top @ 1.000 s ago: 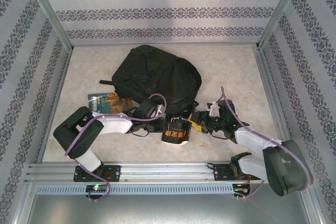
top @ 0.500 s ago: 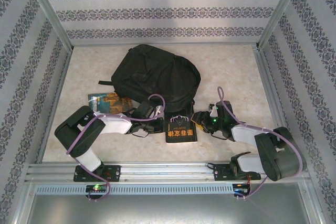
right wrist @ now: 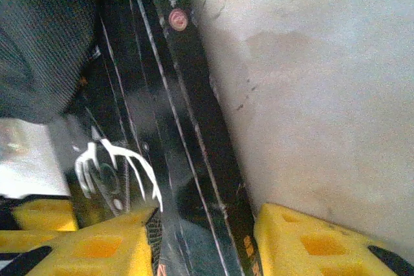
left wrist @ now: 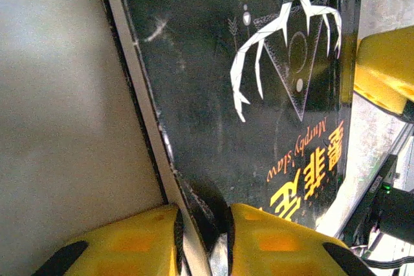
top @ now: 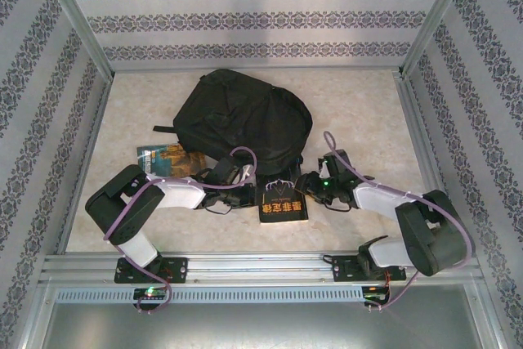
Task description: Pack the student bag
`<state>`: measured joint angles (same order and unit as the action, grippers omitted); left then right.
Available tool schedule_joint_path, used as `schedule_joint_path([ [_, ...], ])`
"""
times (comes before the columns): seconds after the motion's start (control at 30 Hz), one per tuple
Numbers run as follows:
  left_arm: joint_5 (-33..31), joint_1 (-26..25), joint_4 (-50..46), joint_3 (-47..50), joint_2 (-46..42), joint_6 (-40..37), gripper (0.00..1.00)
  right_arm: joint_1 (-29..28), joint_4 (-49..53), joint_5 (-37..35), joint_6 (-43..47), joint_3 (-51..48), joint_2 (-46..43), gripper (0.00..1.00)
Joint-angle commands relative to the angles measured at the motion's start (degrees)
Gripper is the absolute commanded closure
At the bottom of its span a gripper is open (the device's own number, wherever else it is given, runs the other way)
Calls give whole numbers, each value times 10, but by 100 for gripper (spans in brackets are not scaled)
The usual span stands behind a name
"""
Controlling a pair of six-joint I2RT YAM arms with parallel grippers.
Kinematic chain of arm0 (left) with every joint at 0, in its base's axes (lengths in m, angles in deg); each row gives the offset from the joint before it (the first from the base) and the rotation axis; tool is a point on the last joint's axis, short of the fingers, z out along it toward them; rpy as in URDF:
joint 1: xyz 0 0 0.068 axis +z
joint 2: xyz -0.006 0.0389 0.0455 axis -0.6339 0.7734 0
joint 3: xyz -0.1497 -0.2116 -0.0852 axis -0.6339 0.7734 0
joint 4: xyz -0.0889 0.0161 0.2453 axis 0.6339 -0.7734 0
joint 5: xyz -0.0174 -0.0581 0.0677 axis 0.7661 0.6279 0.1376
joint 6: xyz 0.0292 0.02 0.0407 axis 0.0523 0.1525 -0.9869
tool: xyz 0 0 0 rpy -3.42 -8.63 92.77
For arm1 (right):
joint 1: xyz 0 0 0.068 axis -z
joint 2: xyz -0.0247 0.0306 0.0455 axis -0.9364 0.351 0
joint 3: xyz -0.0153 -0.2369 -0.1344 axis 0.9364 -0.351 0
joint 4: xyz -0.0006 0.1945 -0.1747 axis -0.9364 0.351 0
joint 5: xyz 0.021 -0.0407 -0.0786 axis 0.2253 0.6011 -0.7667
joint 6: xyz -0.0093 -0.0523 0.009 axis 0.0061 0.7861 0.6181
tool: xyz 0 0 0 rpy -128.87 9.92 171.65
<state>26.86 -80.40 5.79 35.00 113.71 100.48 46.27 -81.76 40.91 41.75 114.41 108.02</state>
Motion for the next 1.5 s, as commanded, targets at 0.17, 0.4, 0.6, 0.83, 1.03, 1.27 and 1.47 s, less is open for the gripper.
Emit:
schedule_joint_path([
  [0.17,43,-30,38,-1,26,-22,81,-85,76,159,51,12,-41,55],
  [0.4,50,-30,34,-1,30,-25,83,-12,-159,280,-94,-37,-59,55],
  [0.6,51,-30,22,3,25,-32,83,-1,-168,278,-119,-59,-117,56],
  [0.83,49,-30,6,10,16,-44,83,8,-111,269,-108,-81,-205,57],
  [1.03,53,-30,-3,10,12,-51,83,8,-106,247,-94,-106,-204,54],
  [1.27,55,-30,13,15,17,-43,83,-17,-172,214,-82,-86,-92,49],
  [1.47,50,-30,9,15,14,-46,83,-13,-145,194,-65,-51,-49,55],
])
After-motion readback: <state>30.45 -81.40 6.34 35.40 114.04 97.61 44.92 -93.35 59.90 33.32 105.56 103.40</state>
